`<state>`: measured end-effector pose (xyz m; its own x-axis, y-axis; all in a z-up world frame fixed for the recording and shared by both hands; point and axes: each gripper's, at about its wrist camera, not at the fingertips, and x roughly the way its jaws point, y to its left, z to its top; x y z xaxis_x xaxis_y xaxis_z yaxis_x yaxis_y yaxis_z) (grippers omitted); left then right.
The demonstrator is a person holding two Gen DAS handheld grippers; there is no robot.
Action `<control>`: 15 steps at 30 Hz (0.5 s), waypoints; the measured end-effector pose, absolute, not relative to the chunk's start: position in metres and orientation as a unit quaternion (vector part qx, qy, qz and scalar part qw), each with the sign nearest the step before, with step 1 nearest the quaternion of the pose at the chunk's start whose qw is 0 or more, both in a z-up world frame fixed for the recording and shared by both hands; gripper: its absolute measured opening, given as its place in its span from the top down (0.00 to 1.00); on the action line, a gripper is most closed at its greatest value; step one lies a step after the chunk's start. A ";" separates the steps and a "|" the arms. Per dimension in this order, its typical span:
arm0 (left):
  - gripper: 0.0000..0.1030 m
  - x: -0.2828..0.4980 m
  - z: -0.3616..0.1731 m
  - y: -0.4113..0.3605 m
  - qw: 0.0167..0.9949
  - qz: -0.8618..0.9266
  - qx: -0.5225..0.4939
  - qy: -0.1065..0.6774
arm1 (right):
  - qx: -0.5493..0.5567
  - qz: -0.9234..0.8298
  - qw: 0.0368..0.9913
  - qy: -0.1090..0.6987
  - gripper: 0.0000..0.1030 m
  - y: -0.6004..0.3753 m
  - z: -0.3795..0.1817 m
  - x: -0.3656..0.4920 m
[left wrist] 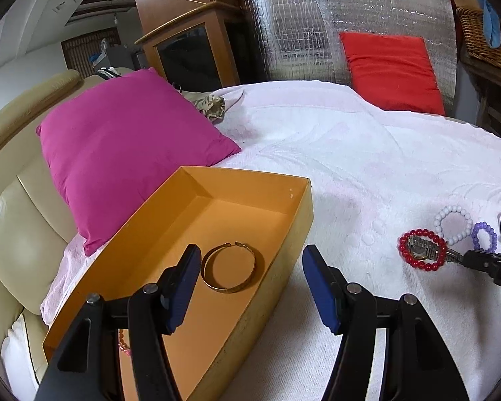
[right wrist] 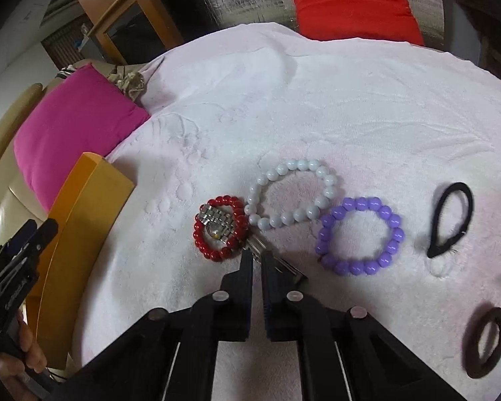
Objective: Organize jewelry
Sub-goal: 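Move the right gripper back to the silver watch on the table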
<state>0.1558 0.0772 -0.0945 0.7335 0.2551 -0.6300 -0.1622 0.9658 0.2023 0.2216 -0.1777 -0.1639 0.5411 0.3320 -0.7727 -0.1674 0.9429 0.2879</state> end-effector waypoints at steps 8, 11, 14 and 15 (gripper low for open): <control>0.38 0.157 -0.096 0.065 0.930 0.103 0.072 0.346 | 0.123 0.158 0.871 0.448 0.96 -0.200 -0.152 0.202; 0.38 0.159 -0.098 0.059 0.928 0.099 0.072 0.352 | 0.125 0.157 0.867 0.456 0.95 -0.204 -0.154 0.205; 0.38 0.161 -0.101 0.052 0.927 0.095 0.084 0.354 | 0.108 0.157 0.871 0.452 0.95 -0.199 -0.154 0.206; 0.38 0.161 -0.102 0.050 0.926 0.094 0.088 0.355 | 0.104 0.158 0.870 0.456 0.95 -0.198 -0.155 0.207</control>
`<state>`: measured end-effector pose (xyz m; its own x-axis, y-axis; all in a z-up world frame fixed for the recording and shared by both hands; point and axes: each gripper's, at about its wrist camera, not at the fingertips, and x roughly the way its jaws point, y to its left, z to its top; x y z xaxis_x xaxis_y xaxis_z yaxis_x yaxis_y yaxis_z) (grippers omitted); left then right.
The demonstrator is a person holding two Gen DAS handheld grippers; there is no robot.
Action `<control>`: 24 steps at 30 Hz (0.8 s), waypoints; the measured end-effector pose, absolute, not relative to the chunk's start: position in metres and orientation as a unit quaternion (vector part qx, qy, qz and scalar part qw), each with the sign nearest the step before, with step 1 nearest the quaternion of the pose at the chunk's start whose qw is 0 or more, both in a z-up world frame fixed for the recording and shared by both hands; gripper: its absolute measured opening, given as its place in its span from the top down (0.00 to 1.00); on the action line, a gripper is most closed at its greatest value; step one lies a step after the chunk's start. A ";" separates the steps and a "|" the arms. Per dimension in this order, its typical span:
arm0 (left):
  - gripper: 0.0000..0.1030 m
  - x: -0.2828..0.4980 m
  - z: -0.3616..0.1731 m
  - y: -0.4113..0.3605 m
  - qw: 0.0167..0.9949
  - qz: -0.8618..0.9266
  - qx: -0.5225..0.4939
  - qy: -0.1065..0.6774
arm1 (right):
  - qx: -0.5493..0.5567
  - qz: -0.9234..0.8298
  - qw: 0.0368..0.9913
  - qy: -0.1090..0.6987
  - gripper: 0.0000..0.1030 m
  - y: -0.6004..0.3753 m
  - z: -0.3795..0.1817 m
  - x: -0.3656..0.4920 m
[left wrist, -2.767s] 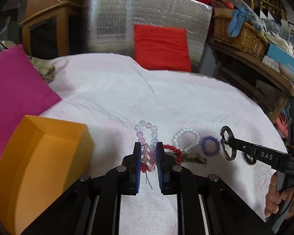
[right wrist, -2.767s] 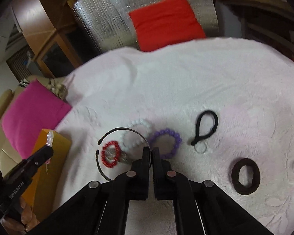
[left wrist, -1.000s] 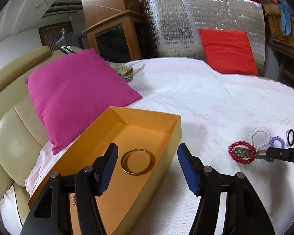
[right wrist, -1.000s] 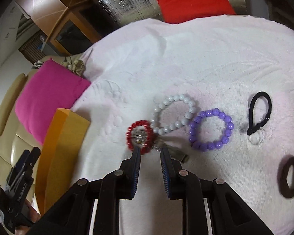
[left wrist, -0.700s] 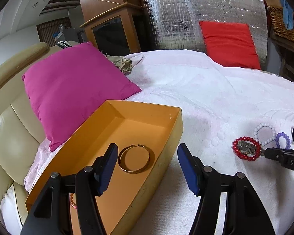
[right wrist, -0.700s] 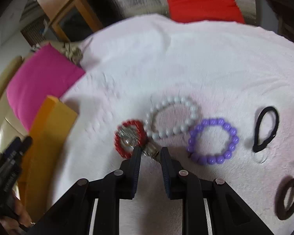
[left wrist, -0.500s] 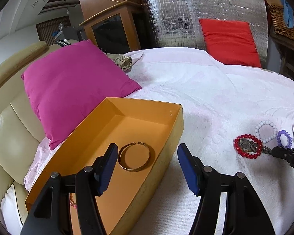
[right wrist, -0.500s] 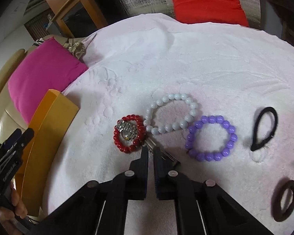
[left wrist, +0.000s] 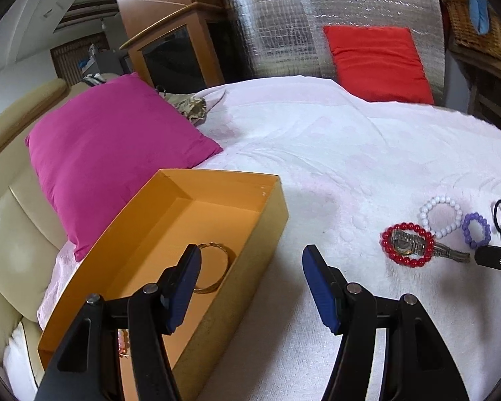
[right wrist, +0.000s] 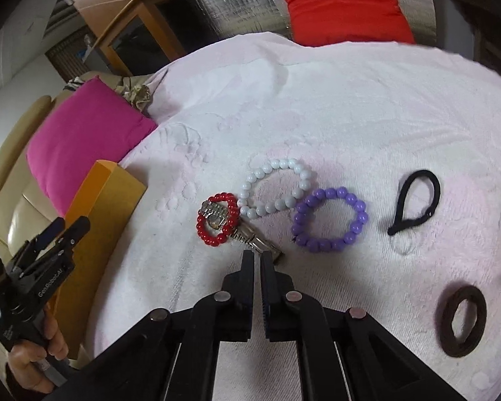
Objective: Organize jewelry
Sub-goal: 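Move the right gripper back to the silver watch on the table, then close the right gripper on the silver watch band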
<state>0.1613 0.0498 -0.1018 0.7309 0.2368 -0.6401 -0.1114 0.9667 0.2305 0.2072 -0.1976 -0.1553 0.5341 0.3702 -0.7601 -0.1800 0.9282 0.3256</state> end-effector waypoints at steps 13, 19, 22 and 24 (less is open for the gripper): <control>0.38 0.165 -0.107 0.044 0.921 0.078 0.099 0.367 | 0.044 0.143 0.877 0.457 0.71 -0.181 -0.174 0.223; 0.38 0.167 -0.107 0.051 0.920 0.085 0.094 0.370 | -0.009 0.154 0.883 0.443 0.33 -0.168 -0.171 0.223; 0.38 0.168 -0.107 0.052 0.920 0.083 0.089 0.372 | -0.052 0.150 0.887 0.434 0.35 -0.155 -0.177 0.224; 0.38 0.167 -0.107 0.051 0.920 0.081 0.092 0.372 | -0.080 0.137 0.890 0.427 0.51 -0.149 -0.180 0.226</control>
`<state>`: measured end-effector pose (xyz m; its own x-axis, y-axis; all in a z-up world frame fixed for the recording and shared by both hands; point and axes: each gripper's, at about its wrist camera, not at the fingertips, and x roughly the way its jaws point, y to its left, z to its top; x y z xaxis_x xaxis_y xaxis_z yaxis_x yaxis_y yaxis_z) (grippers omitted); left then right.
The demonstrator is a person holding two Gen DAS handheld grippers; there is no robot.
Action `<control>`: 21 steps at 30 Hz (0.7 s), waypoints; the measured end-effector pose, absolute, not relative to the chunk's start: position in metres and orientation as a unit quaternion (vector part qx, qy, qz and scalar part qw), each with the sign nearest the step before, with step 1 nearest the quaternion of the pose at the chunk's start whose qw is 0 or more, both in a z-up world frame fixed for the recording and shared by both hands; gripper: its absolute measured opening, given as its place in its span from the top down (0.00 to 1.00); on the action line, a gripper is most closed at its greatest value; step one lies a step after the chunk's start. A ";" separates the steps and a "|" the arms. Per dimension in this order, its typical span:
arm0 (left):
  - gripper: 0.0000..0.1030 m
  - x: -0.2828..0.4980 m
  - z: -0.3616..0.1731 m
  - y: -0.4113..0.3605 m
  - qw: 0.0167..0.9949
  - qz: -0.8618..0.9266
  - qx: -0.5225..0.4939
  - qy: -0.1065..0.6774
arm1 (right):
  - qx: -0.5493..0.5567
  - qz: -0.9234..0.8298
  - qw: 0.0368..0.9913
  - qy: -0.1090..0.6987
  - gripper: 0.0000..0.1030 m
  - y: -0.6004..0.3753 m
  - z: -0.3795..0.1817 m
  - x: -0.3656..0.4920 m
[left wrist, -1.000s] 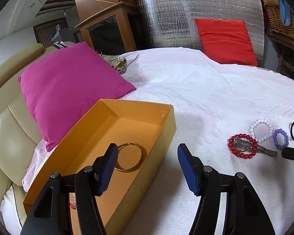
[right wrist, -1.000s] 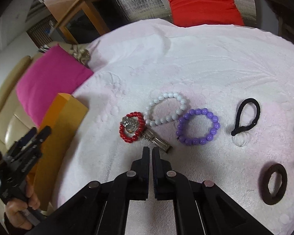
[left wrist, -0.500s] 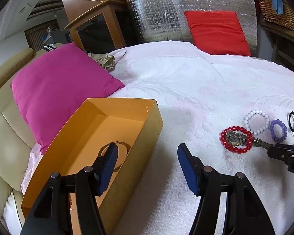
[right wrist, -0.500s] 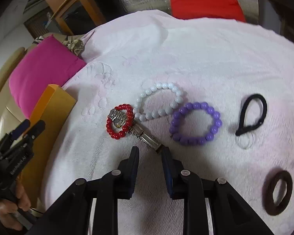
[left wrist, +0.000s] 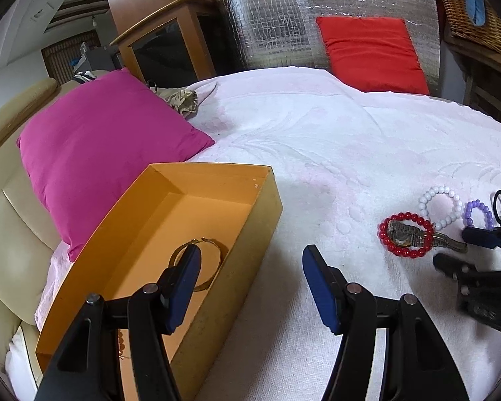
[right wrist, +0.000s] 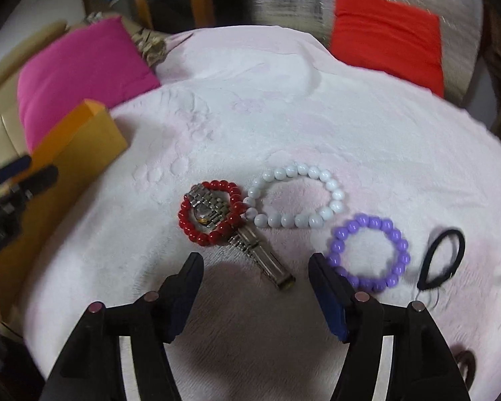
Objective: Organize jewelry
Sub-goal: 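Close the right gripper on the silver watch band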
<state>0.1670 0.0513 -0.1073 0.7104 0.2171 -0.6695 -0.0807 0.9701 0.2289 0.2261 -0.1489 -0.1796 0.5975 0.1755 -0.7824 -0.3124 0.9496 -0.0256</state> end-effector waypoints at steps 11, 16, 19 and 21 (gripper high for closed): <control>0.38 0.167 -0.107 0.040 0.923 0.038 0.079 0.375 | -0.067 0.161 0.864 0.473 0.86 -0.169 -0.170 0.196; 0.38 0.170 -0.117 0.018 0.913 -0.041 0.063 0.402 | -0.043 0.156 0.854 0.494 0.86 -0.196 -0.172 0.172; 0.37 0.178 -0.125 0.003 0.899 -0.098 0.037 0.426 | -0.015 0.160 0.851 0.501 0.86 -0.211 -0.172 0.169; 0.35 0.184 -0.130 -0.004 0.888 -0.125 0.023 0.441 | -0.013 0.158 0.848 0.505 0.86 -0.216 -0.170 0.166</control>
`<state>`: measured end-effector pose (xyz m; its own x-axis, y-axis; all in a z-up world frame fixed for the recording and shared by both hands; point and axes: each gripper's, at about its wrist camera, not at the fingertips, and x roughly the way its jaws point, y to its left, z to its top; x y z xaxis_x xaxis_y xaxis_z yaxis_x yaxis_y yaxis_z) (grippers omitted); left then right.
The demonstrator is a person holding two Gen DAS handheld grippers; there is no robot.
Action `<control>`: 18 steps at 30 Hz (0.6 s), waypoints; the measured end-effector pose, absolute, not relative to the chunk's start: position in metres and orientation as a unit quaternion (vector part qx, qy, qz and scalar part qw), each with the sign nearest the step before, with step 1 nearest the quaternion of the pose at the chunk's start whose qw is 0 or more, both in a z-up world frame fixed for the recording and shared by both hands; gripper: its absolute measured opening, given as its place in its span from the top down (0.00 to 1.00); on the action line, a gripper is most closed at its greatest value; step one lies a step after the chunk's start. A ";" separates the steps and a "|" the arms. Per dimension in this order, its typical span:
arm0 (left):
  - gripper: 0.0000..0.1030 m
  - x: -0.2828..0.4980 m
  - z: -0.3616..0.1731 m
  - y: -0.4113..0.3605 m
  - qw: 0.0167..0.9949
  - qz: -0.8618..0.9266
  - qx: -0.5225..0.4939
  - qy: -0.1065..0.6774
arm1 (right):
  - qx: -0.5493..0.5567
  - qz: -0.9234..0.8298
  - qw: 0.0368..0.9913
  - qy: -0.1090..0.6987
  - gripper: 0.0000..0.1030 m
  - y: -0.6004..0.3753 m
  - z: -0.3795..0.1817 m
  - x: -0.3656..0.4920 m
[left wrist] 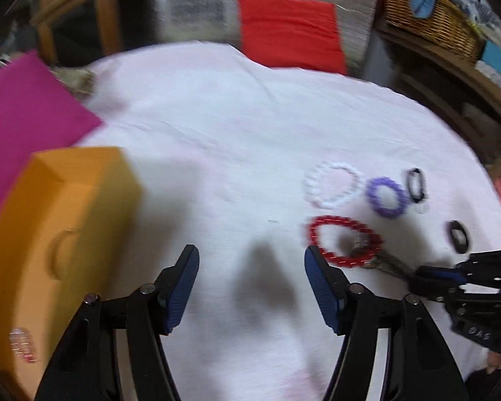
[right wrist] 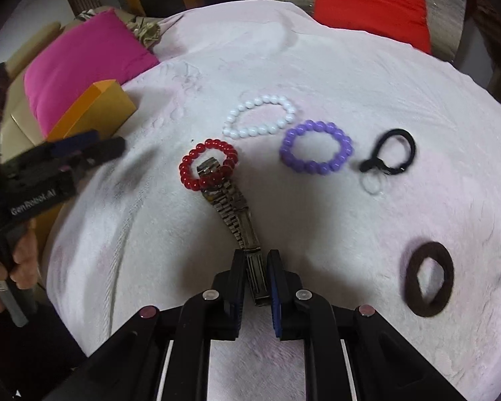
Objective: Organize jewelry
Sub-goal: 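Close the right gripper on the silver watch band, then reach the left gripper to the white bead bracelet and grasp it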
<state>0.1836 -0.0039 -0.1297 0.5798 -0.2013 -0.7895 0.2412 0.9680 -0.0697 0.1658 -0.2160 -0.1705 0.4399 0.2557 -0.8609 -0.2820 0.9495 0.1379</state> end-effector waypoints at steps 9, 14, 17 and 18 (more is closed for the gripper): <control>0.35 0.212 -0.152 -0.019 0.863 -0.150 0.001 0.482 | 0.007 0.164 0.837 0.522 0.86 -0.241 -0.169 0.162; 0.35 0.221 -0.151 -0.023 0.859 -0.169 -0.033 0.483 | 0.008 0.170 0.835 0.523 0.86 -0.245 -0.170 0.164; 0.35 0.226 -0.153 -0.031 0.859 -0.160 -0.023 0.487 | 0.010 0.173 0.836 0.521 0.85 -0.247 -0.171 0.164; 0.35 0.226 -0.153 -0.033 0.859 -0.156 -0.023 0.488 | 0.010 0.174 0.836 0.520 0.85 -0.246 -0.172 0.165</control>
